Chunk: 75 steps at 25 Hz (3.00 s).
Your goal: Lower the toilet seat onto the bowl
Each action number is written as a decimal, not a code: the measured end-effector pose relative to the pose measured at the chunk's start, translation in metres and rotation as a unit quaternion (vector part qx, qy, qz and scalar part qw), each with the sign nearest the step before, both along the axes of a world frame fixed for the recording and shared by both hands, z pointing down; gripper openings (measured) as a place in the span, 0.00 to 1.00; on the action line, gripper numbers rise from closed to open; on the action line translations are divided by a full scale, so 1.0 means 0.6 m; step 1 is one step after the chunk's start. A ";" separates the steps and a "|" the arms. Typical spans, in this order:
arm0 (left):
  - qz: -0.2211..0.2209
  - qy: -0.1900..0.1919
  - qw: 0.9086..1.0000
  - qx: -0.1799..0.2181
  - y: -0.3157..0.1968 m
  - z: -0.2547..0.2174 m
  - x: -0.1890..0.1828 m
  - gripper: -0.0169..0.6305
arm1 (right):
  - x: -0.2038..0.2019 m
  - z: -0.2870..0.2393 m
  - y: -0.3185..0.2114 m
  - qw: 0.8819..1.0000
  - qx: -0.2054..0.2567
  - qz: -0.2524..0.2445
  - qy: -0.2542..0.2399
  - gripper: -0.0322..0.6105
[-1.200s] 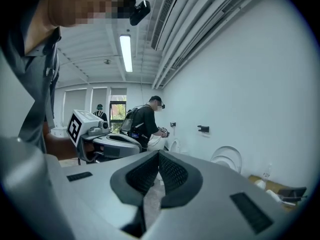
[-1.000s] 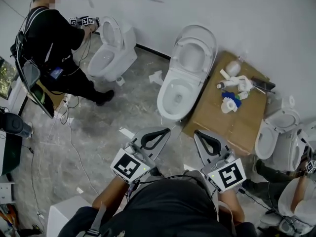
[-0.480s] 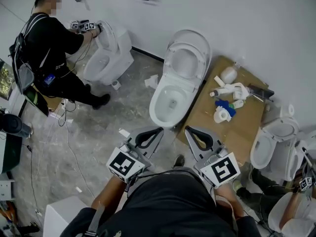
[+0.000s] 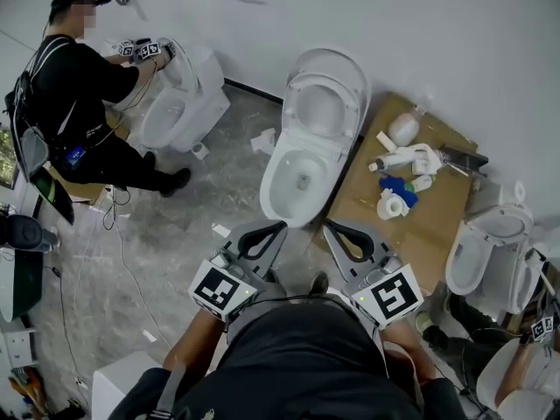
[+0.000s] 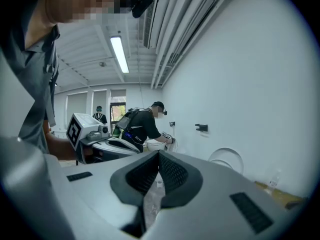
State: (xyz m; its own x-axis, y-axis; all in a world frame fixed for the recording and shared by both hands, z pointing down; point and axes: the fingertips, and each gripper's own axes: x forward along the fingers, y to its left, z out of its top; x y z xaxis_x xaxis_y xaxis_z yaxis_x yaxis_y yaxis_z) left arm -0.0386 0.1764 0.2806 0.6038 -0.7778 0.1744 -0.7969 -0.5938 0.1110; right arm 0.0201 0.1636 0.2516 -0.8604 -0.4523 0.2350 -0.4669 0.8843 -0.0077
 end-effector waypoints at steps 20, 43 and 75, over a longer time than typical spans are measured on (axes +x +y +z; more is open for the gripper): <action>0.058 0.000 0.998 0.002 -0.151 0.015 -0.028 0.03 | -0.007 0.011 -0.129 0.998 -0.007 0.061 -0.002 0.06; 0.116 -0.006 0.993 0.016 -0.320 0.011 0.011 0.03 | 0.011 0.020 -0.288 0.994 -0.014 0.104 0.009 0.06; 0.167 -0.061 0.984 -0.016 -0.513 0.110 0.057 0.03 | 0.098 0.090 -0.344 0.977 -0.078 0.197 0.020 0.06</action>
